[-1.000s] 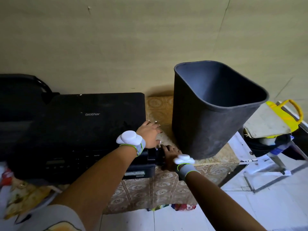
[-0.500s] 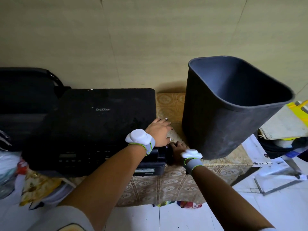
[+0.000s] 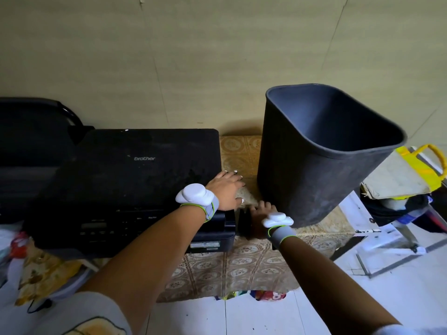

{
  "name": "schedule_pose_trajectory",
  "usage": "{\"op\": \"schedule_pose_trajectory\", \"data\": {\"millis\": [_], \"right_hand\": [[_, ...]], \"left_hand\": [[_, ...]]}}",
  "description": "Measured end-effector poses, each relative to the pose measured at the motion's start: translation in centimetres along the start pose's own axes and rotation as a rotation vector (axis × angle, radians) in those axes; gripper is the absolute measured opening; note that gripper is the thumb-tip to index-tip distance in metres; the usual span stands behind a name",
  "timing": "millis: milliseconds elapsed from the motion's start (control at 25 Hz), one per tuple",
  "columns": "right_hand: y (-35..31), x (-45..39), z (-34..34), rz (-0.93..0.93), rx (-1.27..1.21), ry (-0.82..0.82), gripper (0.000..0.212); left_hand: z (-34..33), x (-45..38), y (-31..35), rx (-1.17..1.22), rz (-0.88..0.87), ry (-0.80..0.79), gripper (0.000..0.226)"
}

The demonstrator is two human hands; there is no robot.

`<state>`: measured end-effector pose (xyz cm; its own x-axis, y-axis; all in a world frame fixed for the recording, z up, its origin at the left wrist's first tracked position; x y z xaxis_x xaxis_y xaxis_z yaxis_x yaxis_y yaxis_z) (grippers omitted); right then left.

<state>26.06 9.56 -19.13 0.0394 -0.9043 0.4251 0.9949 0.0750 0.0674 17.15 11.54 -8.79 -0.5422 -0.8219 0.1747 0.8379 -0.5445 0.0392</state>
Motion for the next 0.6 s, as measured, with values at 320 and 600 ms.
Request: {"op": "schedule_pose_trajectory", "data": {"millis": [320, 600], "right_hand": [[-0.2, 3.6, 9.5, -0.052, -0.095, 0.186, 0.075], [-1.8, 10.4, 23.4, 0.028, 0.024, 0.589, 0.076]], "left_hand": [[5.8, 2.4, -4.0, -0.033, 0.097, 0.021, 0.060], [17.4, 3.0, -4.3, -0.056, 0.119, 0.276, 0.051]]}}
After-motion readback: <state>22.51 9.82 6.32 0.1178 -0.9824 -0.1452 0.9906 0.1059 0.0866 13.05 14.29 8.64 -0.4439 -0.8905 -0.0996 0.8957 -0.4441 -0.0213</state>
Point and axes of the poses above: each hand's wrist, its own x-axis away from the middle knuckle, its own z-axis out of the back of the hand, y = z × x, the point moved 9 cm from there along -x, towards the middle knuckle
